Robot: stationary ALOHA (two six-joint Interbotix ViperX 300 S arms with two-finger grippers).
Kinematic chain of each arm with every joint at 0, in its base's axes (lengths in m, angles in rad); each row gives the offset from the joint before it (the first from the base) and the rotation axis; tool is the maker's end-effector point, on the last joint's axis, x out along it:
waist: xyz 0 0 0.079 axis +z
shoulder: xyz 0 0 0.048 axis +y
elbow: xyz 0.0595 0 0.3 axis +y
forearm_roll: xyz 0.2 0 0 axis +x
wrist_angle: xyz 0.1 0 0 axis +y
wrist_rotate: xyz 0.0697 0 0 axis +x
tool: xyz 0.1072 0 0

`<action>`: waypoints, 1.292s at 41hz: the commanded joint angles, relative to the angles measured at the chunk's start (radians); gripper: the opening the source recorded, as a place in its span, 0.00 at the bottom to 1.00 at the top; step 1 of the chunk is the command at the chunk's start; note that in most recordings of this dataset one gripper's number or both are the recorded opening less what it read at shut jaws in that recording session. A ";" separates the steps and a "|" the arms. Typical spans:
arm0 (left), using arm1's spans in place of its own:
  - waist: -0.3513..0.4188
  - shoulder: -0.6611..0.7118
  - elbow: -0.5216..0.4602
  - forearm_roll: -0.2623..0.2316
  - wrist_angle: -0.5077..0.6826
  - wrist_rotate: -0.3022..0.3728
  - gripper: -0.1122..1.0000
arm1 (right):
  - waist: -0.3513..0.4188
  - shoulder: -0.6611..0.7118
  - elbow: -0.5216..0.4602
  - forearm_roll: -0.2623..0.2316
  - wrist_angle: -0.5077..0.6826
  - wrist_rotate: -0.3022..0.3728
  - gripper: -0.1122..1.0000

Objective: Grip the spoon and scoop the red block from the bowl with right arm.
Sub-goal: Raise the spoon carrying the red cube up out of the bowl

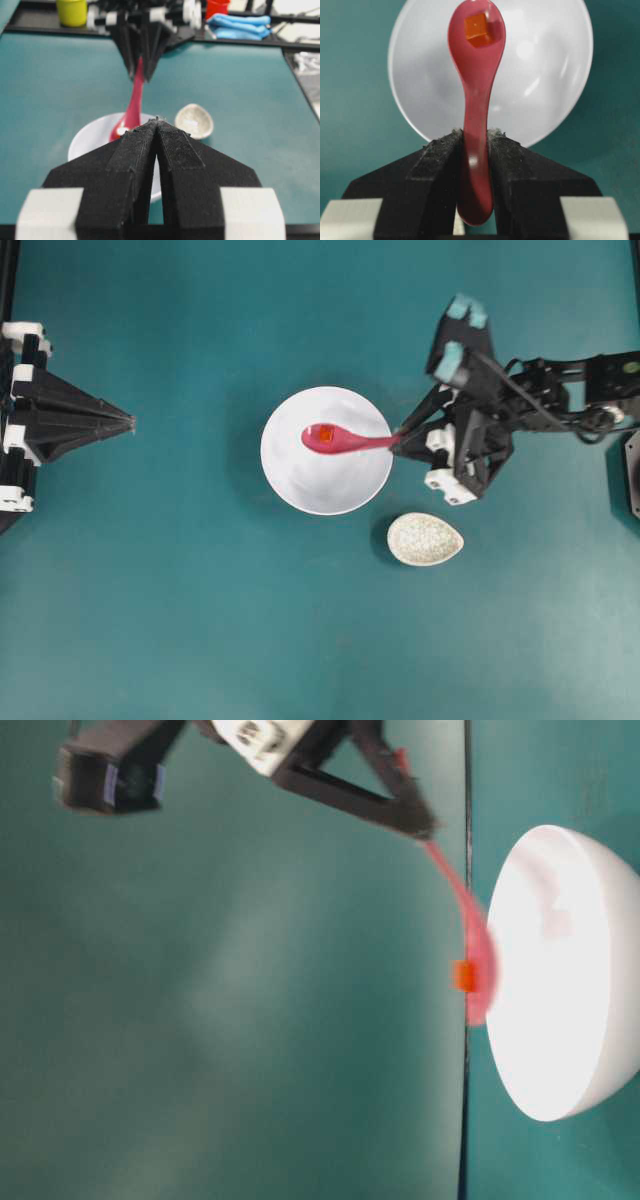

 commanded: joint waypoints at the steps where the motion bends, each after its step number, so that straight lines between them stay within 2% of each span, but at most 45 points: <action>1: -0.002 0.003 -0.026 0.003 0.002 0.000 0.11 | 0.003 -0.049 -0.014 -0.003 -0.012 -0.003 0.31; 14: -0.002 0.000 -0.026 0.003 0.067 -0.014 0.11 | 0.003 -0.114 -0.078 -0.015 0.049 -0.003 0.31; 31: -0.002 -0.002 -0.029 0.003 0.054 -0.012 0.11 | 0.003 -0.120 -0.158 -0.026 0.072 0.000 0.31; 43: -0.002 0.000 -0.031 0.003 -0.015 0.000 0.11 | 0.000 -0.149 -0.158 -0.026 0.064 0.002 0.31; 53: -0.002 0.000 -0.031 0.003 -0.018 0.005 0.11 | -0.005 -0.153 -0.155 -0.026 0.071 0.002 0.31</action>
